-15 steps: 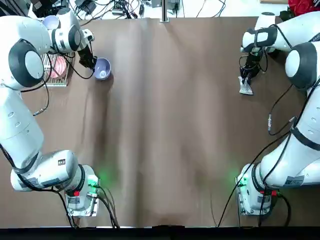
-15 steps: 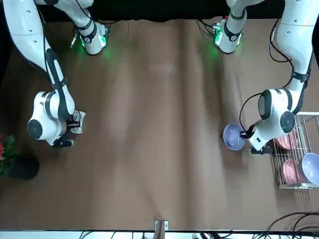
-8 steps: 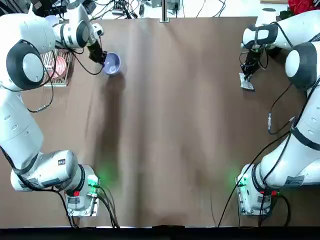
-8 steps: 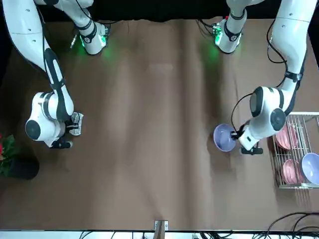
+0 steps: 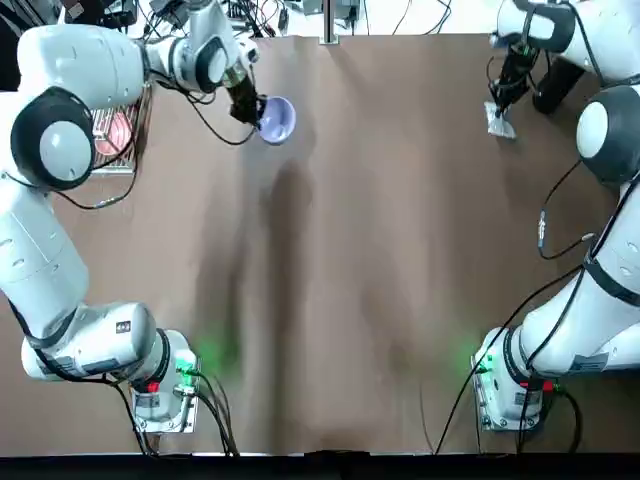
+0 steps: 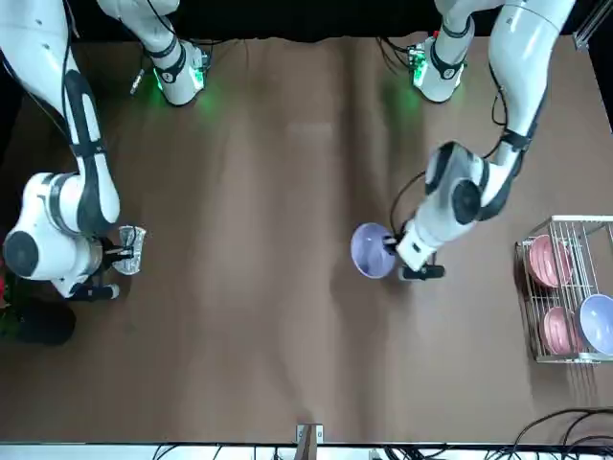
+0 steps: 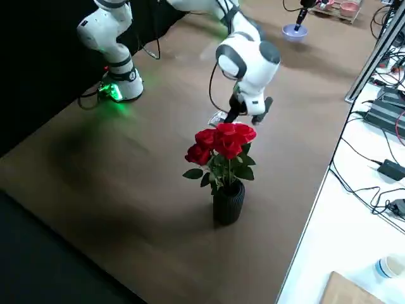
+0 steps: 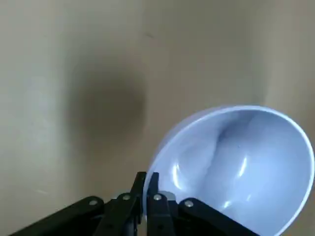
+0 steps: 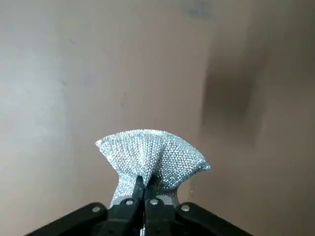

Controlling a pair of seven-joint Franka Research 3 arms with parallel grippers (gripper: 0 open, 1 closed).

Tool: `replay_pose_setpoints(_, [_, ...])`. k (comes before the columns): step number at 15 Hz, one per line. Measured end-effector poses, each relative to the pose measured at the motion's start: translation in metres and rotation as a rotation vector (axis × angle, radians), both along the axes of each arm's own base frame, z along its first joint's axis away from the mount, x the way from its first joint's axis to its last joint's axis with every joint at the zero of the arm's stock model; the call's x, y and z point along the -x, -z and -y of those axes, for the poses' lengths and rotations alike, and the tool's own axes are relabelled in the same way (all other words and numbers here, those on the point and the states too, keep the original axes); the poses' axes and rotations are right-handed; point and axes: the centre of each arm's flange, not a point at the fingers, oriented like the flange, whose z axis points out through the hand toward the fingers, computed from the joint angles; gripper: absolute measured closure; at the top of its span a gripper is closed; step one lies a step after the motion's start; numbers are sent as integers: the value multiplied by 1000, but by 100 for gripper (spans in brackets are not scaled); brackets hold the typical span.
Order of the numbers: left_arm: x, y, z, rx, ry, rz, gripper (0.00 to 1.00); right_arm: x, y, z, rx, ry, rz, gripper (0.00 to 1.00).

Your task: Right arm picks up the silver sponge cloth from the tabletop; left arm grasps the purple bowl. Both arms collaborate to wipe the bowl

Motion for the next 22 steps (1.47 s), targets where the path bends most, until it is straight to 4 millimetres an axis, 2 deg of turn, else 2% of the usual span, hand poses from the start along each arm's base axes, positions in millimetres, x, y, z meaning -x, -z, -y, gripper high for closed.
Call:
replay_pose_setpoints(5, [32,0,112,35,-56,-41,95,-17,-31,-30,-33,4,64,98])
replay_pose_setpoints(8, [41,8,160,59,-98,-71,95,-20,-57,-49,-82,23,35,98])
replay_pose_setpoints(12, [46,46,184,11,-94,-75,95,-26,-83,-90,-60,112,62,98])
replay_pose_setpoints(15, [46,68,193,-15,-125,-48,95,-21,-83,-130,-61,108,44,98])
replay_pose_setpoints(17, [41,74,197,-10,-141,-45,95,-11,-79,-167,-63,92,3,98])
replay_pose_setpoints(18, [37,75,197,-2,-151,-42,95,1,-77,-208,-90,62,-29,98])
replay_pose_setpoints(22, [35,82,201,27,-161,-19,95,18,-80,-284,-160,2,1,98])
